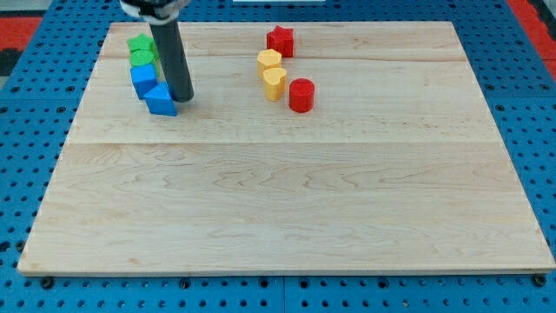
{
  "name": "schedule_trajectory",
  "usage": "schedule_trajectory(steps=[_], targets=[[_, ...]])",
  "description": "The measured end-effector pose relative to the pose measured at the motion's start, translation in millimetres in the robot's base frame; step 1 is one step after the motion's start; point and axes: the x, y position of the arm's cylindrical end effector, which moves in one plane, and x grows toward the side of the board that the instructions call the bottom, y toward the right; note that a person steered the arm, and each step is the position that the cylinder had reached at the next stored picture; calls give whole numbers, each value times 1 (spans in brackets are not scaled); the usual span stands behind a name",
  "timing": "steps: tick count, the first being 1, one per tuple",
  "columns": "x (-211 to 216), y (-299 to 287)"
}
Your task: Point your arm to the red circle
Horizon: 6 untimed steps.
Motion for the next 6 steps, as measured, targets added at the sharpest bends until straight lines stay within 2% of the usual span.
schedule_trajectory(steps=[1, 2, 4, 5, 6], targets=[[45, 10], [22, 50], [41, 215], [4, 249], [-31, 220]])
